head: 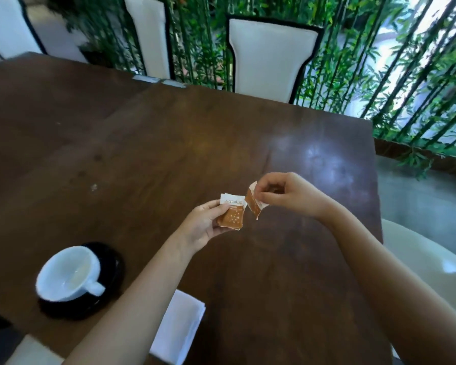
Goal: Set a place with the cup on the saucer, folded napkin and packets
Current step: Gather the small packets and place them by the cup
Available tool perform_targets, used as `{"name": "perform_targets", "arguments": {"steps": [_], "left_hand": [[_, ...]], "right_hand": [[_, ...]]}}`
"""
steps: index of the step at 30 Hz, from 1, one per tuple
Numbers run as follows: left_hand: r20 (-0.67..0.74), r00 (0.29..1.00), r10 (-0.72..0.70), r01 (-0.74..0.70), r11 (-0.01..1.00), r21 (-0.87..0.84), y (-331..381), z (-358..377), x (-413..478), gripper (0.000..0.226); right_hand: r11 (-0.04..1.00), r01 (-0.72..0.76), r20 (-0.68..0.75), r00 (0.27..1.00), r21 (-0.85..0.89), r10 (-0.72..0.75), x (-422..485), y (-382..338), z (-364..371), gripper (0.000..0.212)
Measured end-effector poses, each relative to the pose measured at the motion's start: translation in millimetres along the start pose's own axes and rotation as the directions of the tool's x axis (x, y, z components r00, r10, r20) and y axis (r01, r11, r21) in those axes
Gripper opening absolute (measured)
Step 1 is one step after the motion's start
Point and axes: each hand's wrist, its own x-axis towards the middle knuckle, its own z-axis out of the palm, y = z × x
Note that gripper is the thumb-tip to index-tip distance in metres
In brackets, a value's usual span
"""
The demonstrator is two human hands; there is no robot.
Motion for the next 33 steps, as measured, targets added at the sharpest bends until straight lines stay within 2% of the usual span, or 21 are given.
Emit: {"name": "perform_targets", "arguments": {"steps": [6, 8, 12, 17, 20, 23, 27, 30, 33], "left_hand": [[-0.068, 0.996, 0.055, -0.058, 0.997, -0.049, 20.8, -70.3, -48.2, 0.020], [-0.052, 0.998, 0.043, -0.048, 0.993, -0.110, 27.5, -92.8, -65.8, 0.019], [0.032, 0.999, 0.011, 0.001, 0.936, -0.352, 34.7, -143.8, -104.5, 0.026], [0.043, 0.999, -0.009, 0.025, 0.926, -0.376, 39.9, -206.8, -148.7, 0.045], [0.047, 0.997, 0.062, -0.050, 0.972, -0.229, 43.7, -234.7, -172.2, 0.034], [0.022, 0.991, 0.133, -0.130, 0.984, -0.126, 42.9, -261.0, -190.8, 0.034], [-0.060, 0.987, 0.151, -0.156, 0.985, -0.079, 44.0, -289.0, -205.4, 0.036], [-0.123, 0.981, 0.153, -0.152, 0.988, 0.021, 50.5, -299.2, -206.2, 0.048], [-0.265, 0.946, 0.188, -0.140, 0.972, 0.187, 60.3, -308.5, -195.6, 0.068]], "right_hand": [[0.991, 0.096, 0.218, 0.969, 0.092, -0.115, 31.2, -76.7, 65.5, 0.018], [0.993, 0.109, 0.225, 0.968, 0.040, -0.115, 43.9, -98.3, 93.1, 0.018], [0.981, 0.122, 0.213, 0.973, -0.149, -0.089, 64.1, -135.0, 144.4, 0.024], [0.917, 0.251, 0.284, 0.945, -0.309, -0.163, 75.7, -182.2, 203.9, 0.028], [0.900, 0.275, 0.265, 0.945, -0.337, -0.190, 80.7, -203.2, 239.1, 0.030], [0.907, 0.264, 0.222, 0.955, -0.329, -0.197, 88.1, -215.8, 268.6, 0.036], [0.955, 0.129, 0.269, 0.962, -0.266, -0.055, 102.9, -227.9, 294.9, 0.023], [0.975, 0.075, 0.312, 0.950, -0.209, -0.007, 118.6, -234.5, 310.6, 0.019], [0.979, 0.044, 0.307, 0.952, -0.199, 0.020, 143.1, -239.0, 325.5, 0.017]]}}
